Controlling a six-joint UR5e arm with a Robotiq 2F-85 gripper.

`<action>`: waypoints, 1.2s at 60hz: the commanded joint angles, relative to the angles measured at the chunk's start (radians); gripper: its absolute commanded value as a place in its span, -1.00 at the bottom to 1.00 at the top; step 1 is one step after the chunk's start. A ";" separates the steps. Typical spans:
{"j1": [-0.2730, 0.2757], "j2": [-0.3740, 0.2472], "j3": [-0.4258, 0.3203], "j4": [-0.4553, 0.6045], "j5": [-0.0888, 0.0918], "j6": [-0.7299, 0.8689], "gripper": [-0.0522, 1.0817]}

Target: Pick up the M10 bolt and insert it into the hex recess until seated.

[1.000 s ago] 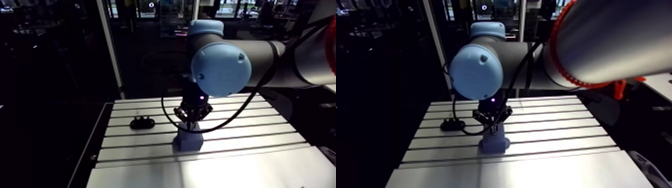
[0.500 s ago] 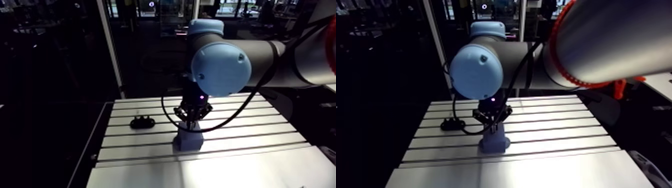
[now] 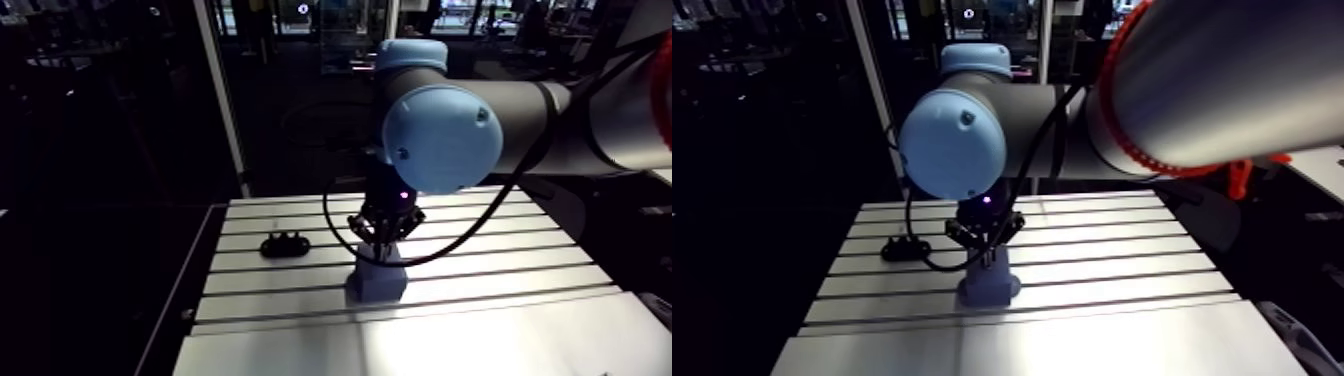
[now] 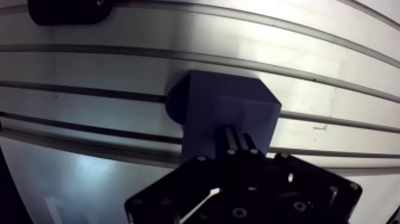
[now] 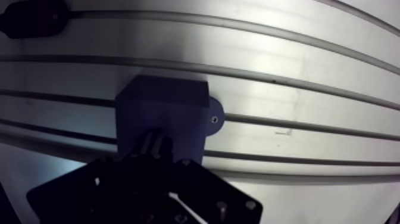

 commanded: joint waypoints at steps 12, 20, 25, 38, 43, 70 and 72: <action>0.000 0.000 0.008 0.000 0.000 -0.002 0.99; 0.000 0.000 0.008 -0.001 0.000 -0.004 0.99; 0.000 0.000 0.008 -0.001 0.000 -0.004 0.99; -0.002 0.000 0.005 0.000 0.001 -0.004 0.99; -0.002 -0.002 0.002 0.002 0.001 -0.004 0.99; 0.000 -0.015 -0.005 0.013 -0.002 -0.013 0.99; 0.000 -0.015 -0.006 0.015 -0.002 -0.013 0.99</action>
